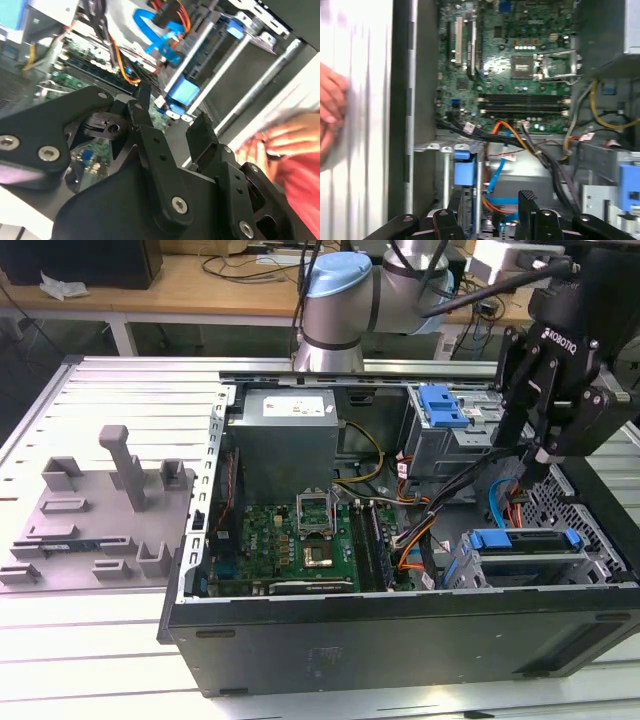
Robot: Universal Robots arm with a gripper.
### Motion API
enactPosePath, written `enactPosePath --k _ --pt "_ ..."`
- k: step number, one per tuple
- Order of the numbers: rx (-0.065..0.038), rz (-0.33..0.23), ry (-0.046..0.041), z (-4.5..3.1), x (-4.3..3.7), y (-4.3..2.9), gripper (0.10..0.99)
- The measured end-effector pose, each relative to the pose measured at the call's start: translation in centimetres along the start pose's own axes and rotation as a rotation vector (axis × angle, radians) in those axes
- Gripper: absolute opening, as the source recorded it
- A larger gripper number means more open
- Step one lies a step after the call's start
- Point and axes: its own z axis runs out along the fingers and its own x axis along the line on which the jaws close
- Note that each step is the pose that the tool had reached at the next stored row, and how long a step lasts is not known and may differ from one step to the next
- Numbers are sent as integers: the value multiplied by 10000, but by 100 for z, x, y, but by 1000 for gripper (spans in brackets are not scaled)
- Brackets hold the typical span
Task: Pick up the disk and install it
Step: 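Insert the first disk wire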
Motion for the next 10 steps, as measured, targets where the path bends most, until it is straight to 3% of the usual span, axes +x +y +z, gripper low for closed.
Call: enactPosePath --k 1,2,5,6,7,9,10 --pt "56 32 127 2 -4 2 561" --pt "89 199 125 7 -9 0 561" --pt "43 703 121 33 -15 1 561" --pt "39 734 181 45 -24 5 561" --pt "42 739 372 49 -63 8 561" --pt "48 743 634 46 -136 15 561" --pt "53 746 877 42 -198 22 561"
